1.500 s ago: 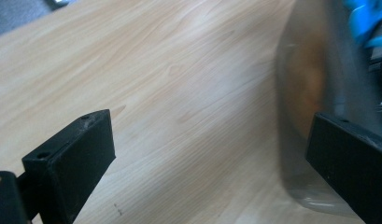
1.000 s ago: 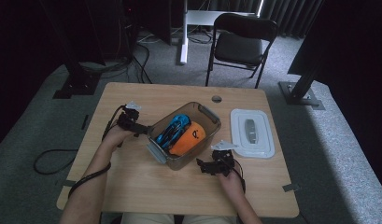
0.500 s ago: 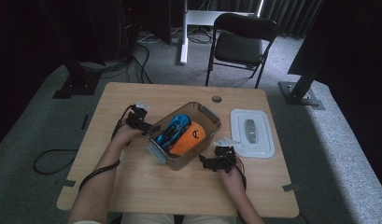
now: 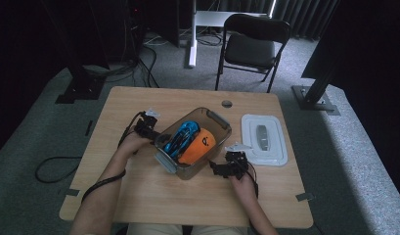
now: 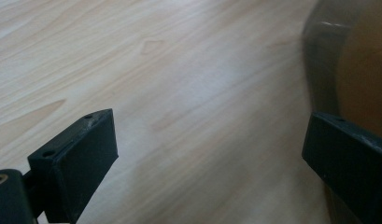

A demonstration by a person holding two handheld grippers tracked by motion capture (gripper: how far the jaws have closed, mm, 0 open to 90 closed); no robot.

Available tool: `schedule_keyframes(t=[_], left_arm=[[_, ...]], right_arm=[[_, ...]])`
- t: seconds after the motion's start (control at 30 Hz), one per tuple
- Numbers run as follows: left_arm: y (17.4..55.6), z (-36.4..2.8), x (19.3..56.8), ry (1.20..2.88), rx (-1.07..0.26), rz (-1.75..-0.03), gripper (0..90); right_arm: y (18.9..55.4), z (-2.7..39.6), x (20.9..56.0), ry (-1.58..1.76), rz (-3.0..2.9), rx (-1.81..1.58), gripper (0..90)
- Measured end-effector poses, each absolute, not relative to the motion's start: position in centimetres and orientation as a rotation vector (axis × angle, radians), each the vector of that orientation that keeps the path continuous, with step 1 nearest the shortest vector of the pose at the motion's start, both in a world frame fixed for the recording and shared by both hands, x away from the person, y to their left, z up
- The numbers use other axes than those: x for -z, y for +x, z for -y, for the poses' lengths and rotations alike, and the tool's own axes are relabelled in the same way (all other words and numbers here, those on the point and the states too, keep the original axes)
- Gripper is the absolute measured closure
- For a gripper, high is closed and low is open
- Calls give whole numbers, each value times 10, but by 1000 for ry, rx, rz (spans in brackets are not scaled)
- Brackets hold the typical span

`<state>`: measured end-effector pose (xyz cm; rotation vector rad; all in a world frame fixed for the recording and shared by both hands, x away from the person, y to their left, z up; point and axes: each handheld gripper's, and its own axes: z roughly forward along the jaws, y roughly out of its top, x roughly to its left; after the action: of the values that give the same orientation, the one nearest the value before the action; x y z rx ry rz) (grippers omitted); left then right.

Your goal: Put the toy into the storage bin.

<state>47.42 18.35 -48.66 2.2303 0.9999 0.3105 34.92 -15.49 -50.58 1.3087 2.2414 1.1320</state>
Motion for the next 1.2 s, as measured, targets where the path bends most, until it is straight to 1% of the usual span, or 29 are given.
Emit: schedule_keyframes(t=[0.2, 0.37, 0.57, 0.73, 0.9, 1.2], left_arm=[[456, -180, 483, 2231, -286, -977, 40], [442, -176, 482, 2232, -294, -949, 39], [422, -167, 483, 2219, -256, -924, 30], [407, -161, 482, 2226, -310, -917, 29], [397, -155, 479, 2237, -338, -926, 29], [377, -142, 477, 2248, -318, -907, 29]], right_arm=[[348, 164, 505, 1318, -2248, -1123, 117], [347, 168, 504, 1307, -2237, -1104, 123], [344, 179, 506, 1330, -2209, -1118, 123], [342, 187, 508, 1342, -2207, -1152, 123], [340, 188, 508, 1313, -2205, -1118, 134], [338, 201, 506, 1319, -2198, -1102, 146]])
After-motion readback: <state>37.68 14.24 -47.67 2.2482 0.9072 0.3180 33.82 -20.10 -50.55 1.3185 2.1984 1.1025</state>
